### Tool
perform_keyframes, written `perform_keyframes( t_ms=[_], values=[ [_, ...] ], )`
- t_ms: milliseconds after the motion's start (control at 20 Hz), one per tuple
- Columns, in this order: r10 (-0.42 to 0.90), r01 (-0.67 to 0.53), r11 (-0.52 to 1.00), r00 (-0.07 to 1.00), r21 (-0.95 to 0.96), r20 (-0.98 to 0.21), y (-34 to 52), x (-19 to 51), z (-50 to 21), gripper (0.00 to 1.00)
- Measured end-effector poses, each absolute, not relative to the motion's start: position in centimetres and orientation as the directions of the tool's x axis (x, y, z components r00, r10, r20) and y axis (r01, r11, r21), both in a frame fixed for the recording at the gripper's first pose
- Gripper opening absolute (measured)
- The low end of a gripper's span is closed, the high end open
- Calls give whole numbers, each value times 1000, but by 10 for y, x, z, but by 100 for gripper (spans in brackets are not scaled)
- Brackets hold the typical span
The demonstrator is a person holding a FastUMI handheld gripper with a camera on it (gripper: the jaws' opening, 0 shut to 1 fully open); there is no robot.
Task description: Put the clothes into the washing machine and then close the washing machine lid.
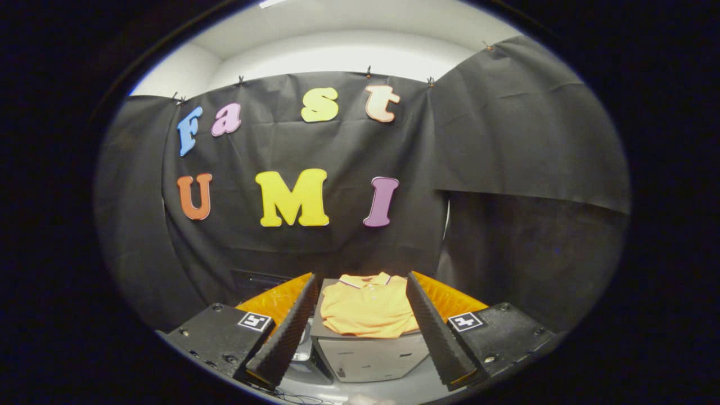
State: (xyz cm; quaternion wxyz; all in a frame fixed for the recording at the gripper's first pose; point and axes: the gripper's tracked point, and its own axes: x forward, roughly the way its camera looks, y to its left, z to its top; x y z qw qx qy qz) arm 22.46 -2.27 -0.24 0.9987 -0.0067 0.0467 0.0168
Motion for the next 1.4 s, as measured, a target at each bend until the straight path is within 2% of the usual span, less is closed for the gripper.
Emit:
perform_keyframes(
  t_ms=[800,1400],
  values=[
    [49,-56,998,952,-14,-303,-39,430,-81,99],
    [34,-69,996,871,-55,-489,-43,512,-168,99]
  ],
)
